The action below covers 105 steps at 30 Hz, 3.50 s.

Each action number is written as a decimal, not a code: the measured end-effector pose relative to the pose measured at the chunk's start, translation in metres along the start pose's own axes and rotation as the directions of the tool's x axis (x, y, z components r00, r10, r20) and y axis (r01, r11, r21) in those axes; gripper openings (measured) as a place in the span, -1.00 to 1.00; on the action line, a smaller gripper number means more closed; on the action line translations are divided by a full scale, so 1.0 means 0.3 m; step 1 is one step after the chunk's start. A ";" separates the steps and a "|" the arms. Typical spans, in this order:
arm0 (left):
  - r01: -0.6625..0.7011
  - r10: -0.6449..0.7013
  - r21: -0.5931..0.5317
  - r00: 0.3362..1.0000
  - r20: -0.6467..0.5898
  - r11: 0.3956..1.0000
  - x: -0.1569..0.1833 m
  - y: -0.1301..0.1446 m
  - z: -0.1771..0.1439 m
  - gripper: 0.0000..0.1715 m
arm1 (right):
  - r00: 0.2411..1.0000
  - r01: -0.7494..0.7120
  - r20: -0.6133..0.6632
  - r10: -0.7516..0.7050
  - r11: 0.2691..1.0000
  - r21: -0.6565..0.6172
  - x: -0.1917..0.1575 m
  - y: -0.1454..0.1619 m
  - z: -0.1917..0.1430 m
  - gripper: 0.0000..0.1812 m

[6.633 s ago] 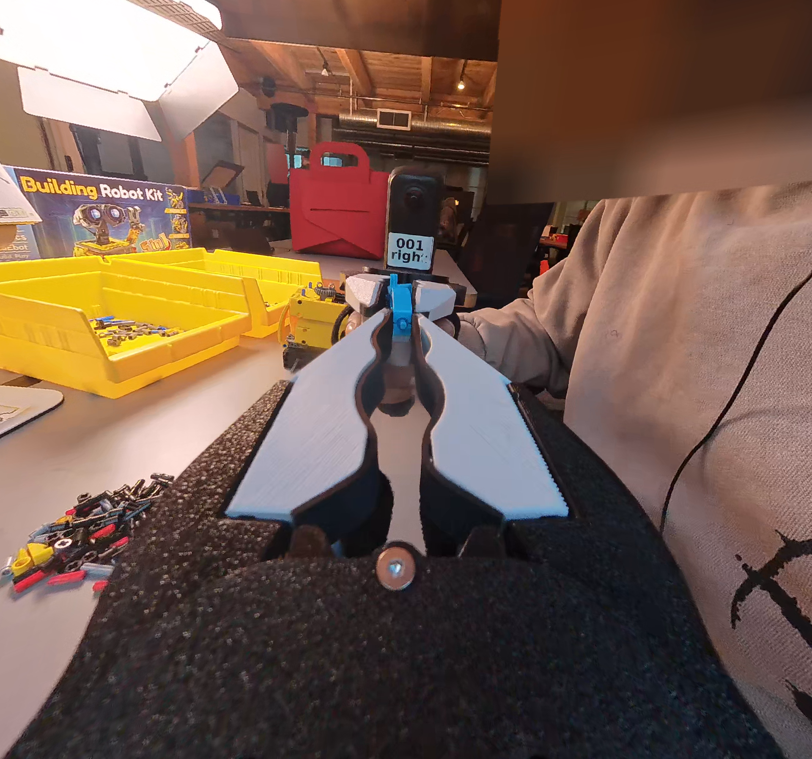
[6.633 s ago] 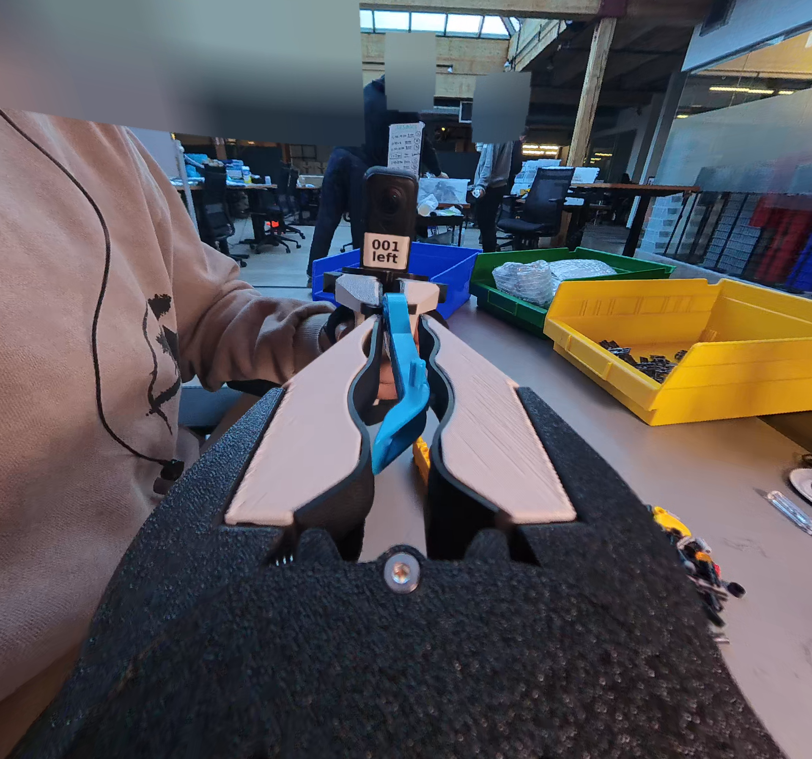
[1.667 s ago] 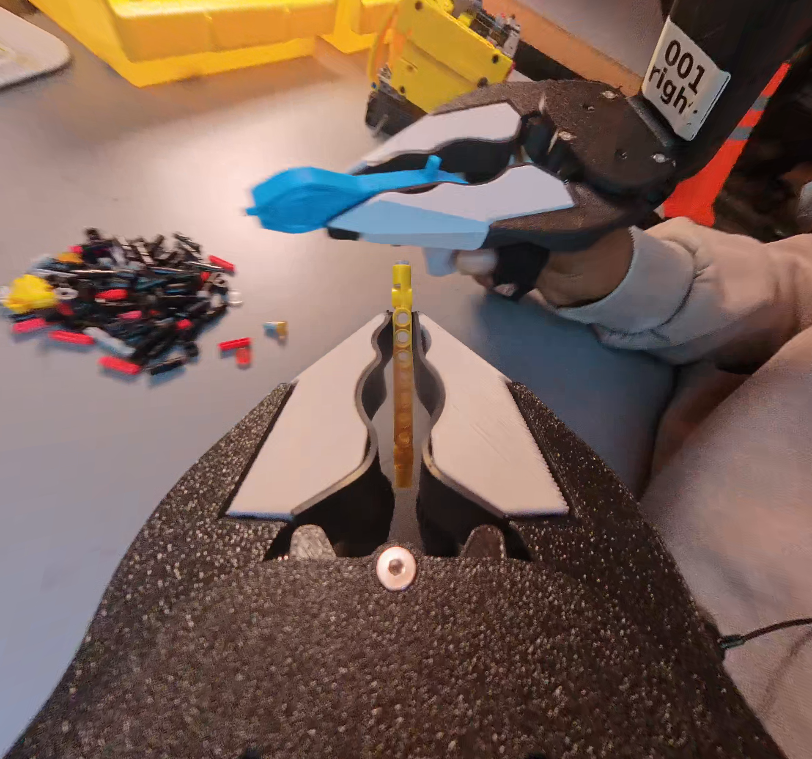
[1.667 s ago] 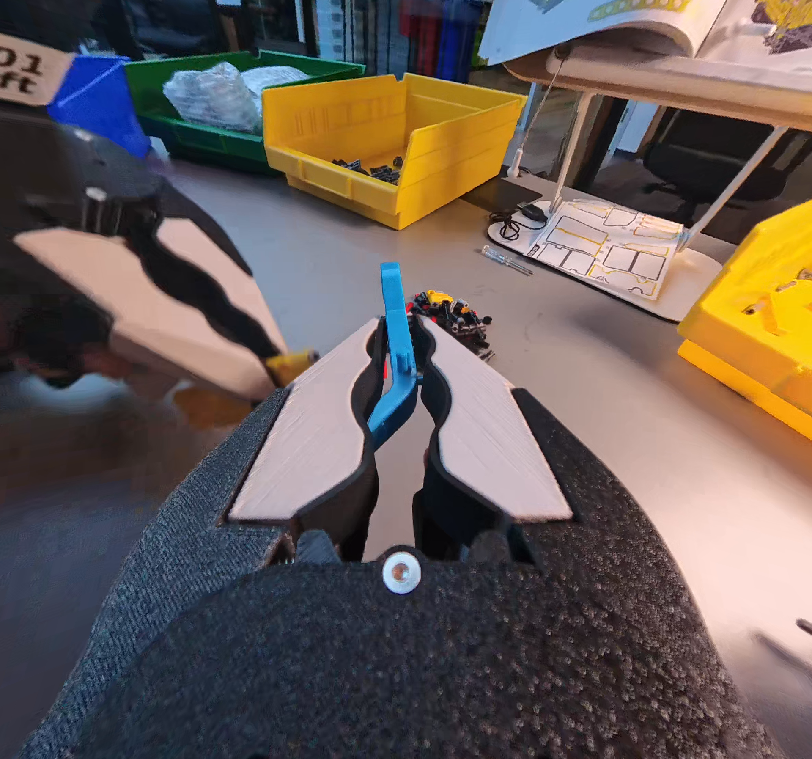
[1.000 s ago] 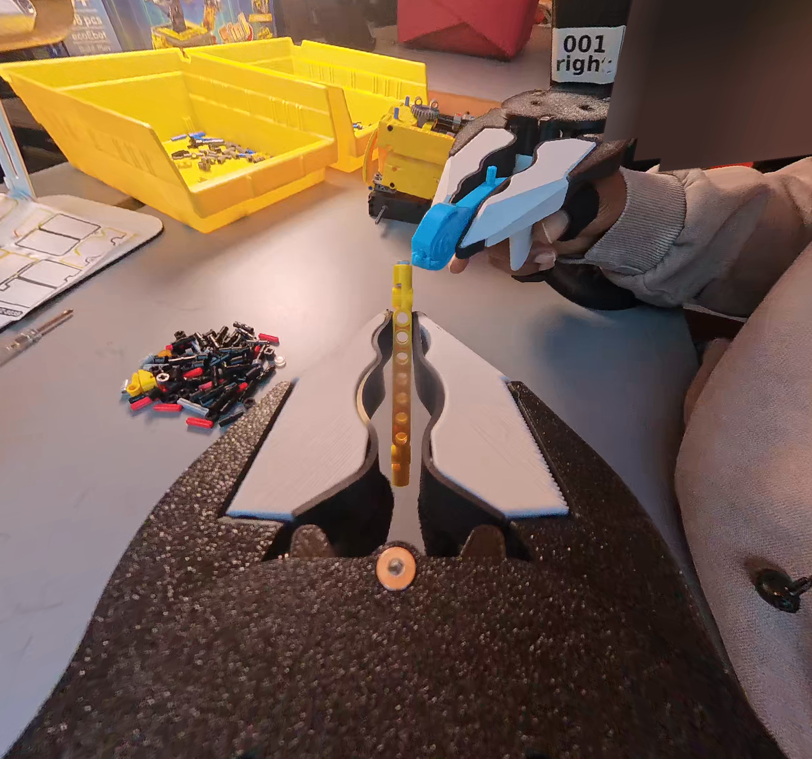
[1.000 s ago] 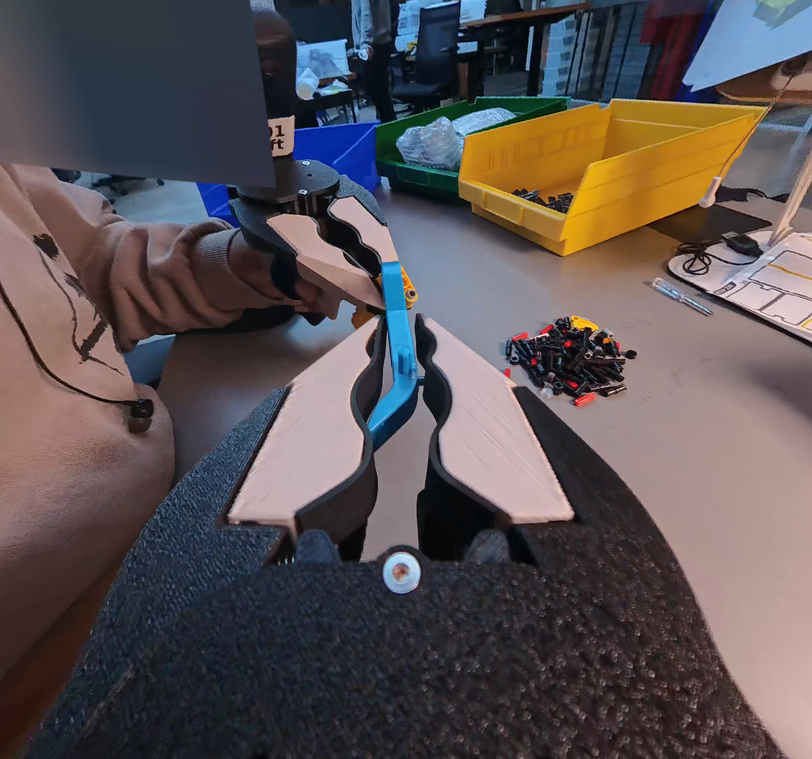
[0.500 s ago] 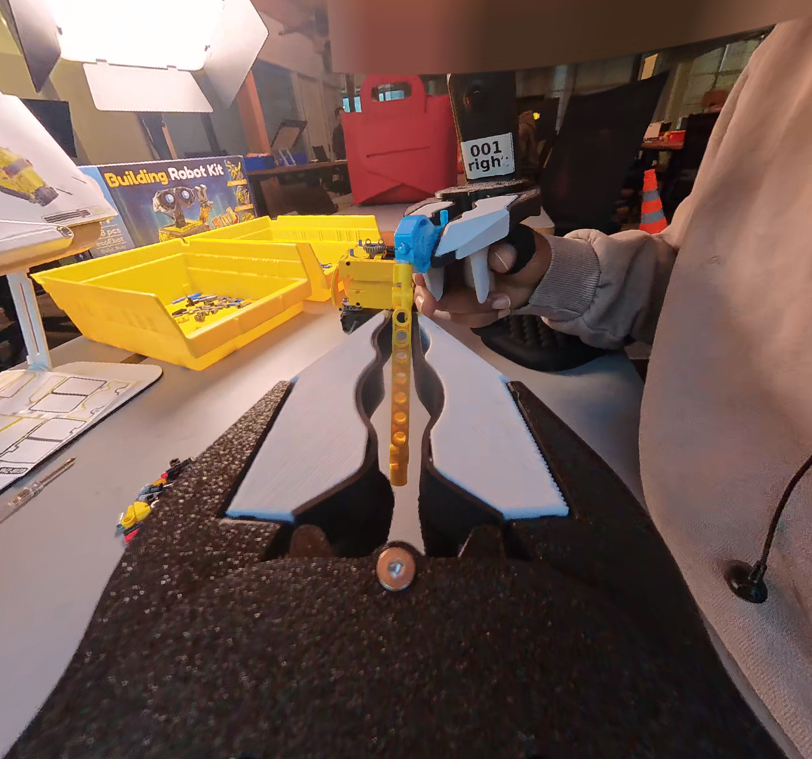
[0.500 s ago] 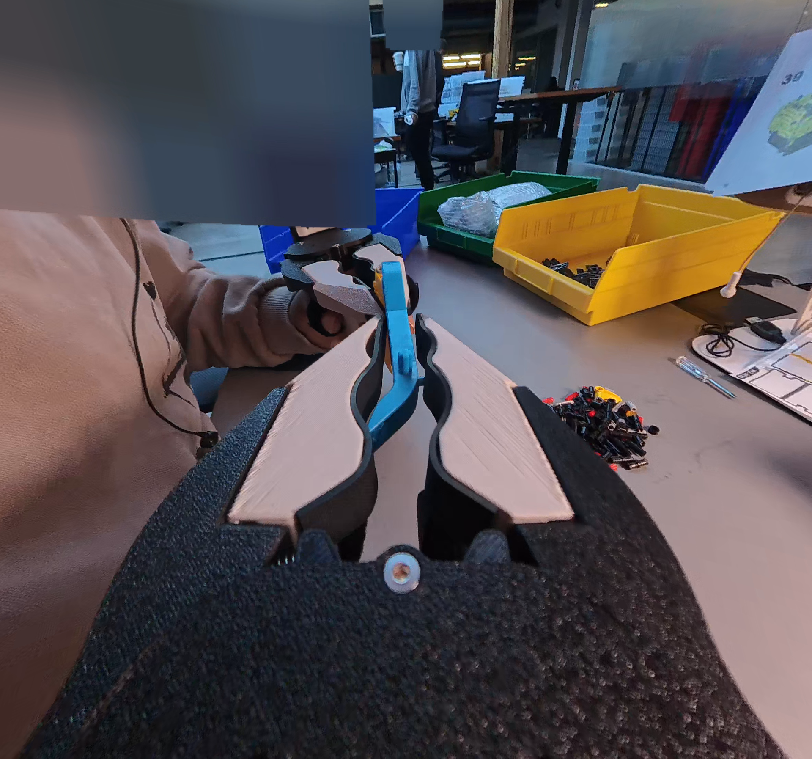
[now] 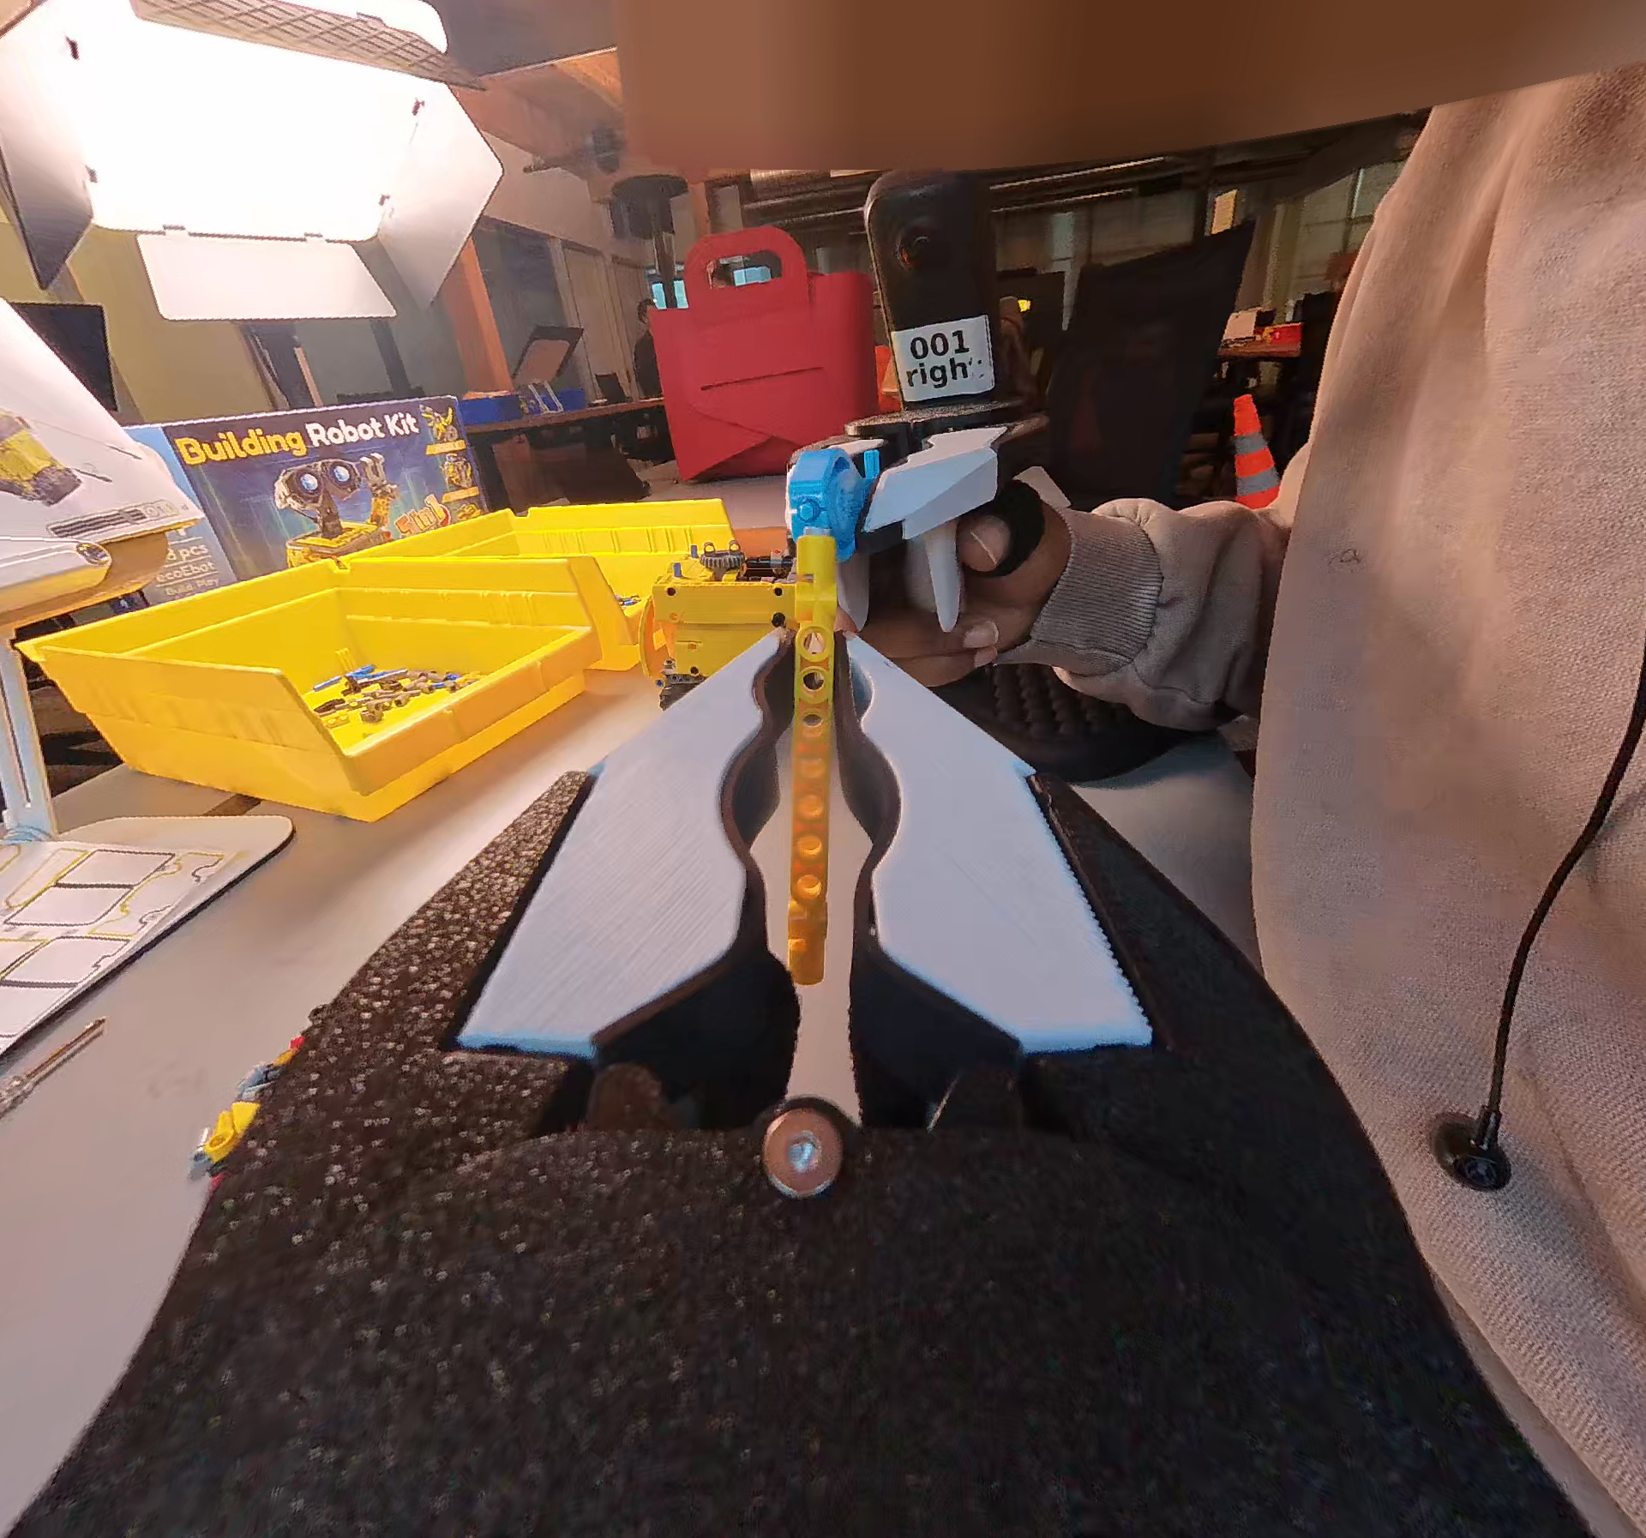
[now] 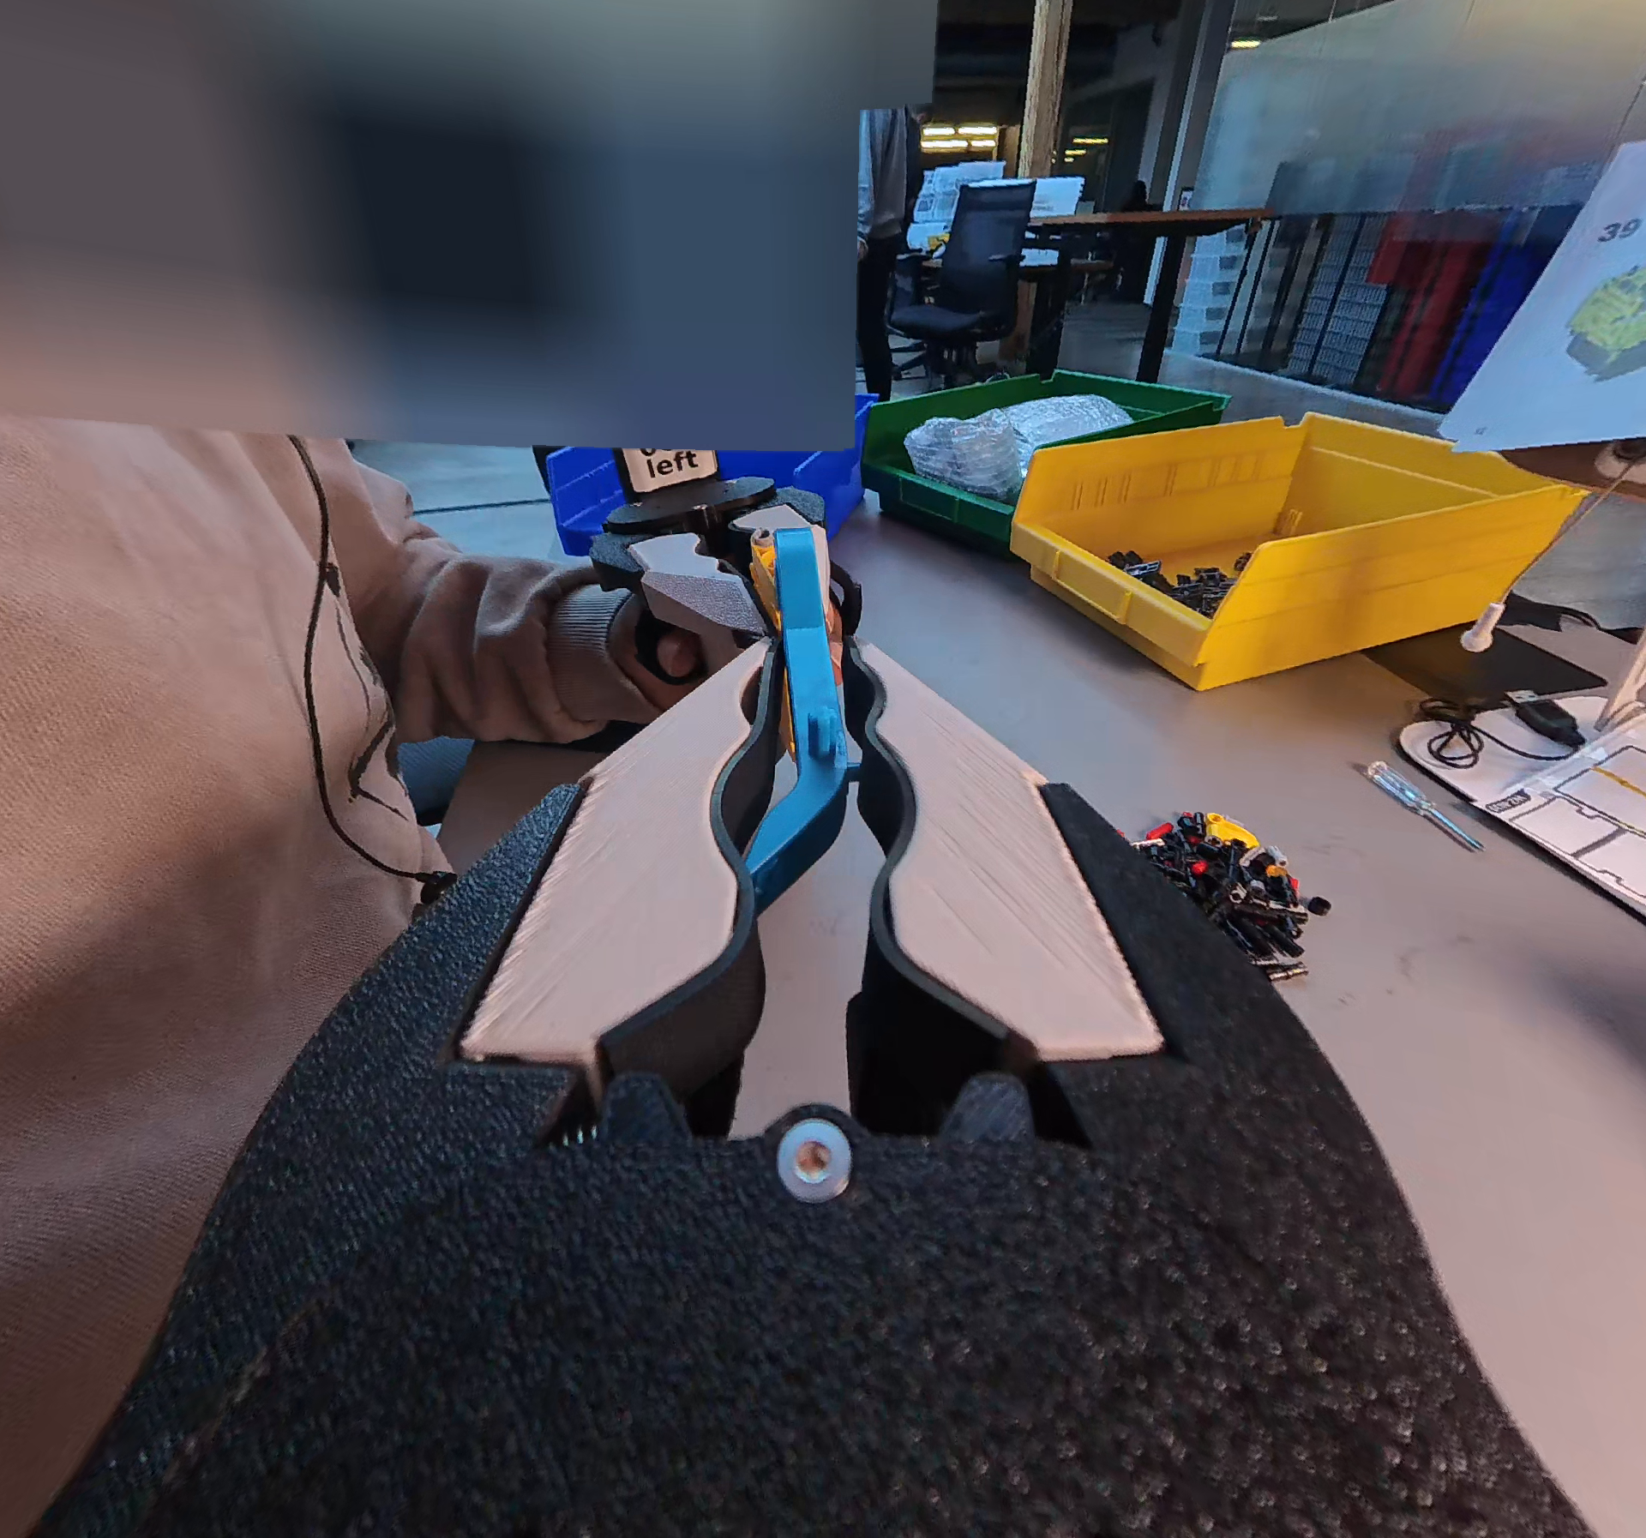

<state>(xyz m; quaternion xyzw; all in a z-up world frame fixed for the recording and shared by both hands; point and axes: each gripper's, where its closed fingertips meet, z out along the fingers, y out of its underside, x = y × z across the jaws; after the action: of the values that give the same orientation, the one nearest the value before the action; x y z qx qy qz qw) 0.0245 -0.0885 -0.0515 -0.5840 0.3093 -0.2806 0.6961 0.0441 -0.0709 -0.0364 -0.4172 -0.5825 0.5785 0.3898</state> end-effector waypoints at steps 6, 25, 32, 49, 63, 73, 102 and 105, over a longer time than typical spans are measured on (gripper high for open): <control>-0.027 0.027 -0.003 1.000 -0.007 1.000 0.006 -0.001 -0.003 -0.93 | 1.000 0.025 0.011 -0.025 1.000 -0.015 -0.012 -0.003 0.001 -0.87; -0.194 0.221 -0.306 0.974 0.053 0.932 -0.039 0.125 -0.013 -0.92 | 0.992 0.117 -0.015 -0.124 0.959 -0.257 0.019 0.083 0.021 -0.87; -0.257 0.309 -0.452 0.950 0.043 0.854 -0.052 0.195 -0.022 -0.93 | 0.973 0.206 -0.010 -0.232 0.882 -0.423 0.035 0.135 0.016 -0.87; -0.120 0.216 -0.734 0.976 0.037 0.668 -0.121 0.343 -0.052 -0.93 | 0.952 0.243 0.066 -0.300 0.602 -0.760 0.130 0.337 0.051 -0.95; -0.036 -0.008 -0.878 0.999 -0.045 0.477 -0.120 0.455 -0.057 -0.93 | 1.000 -0.012 -0.025 -0.008 0.726 -0.688 0.150 0.407 -0.007 -0.94; 0.095 -0.205 -0.831 0.979 -0.024 0.549 -0.092 0.491 -0.087 -0.56 | 0.998 -0.058 -0.041 0.041 0.723 -0.688 0.142 0.487 -0.021 -0.94; 0.224 -0.272 -0.295 0.953 -0.135 0.929 -0.051 0.181 0.014 -0.92 | 0.988 -0.075 0.123 0.090 0.990 -0.118 0.064 0.173 0.093 -0.84; 0.209 -0.255 -0.287 0.958 -0.131 0.935 -0.049 0.180 0.019 -0.91 | 0.991 -0.040 0.119 0.056 0.991 -0.127 0.058 0.176 0.103 -0.79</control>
<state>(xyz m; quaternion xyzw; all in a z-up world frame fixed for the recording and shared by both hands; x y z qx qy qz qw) 0.0208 -0.0653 -0.1025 -0.6806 0.3303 -0.3638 0.5435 0.0108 -0.0662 -0.0904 -0.4184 -0.6302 0.5747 0.3124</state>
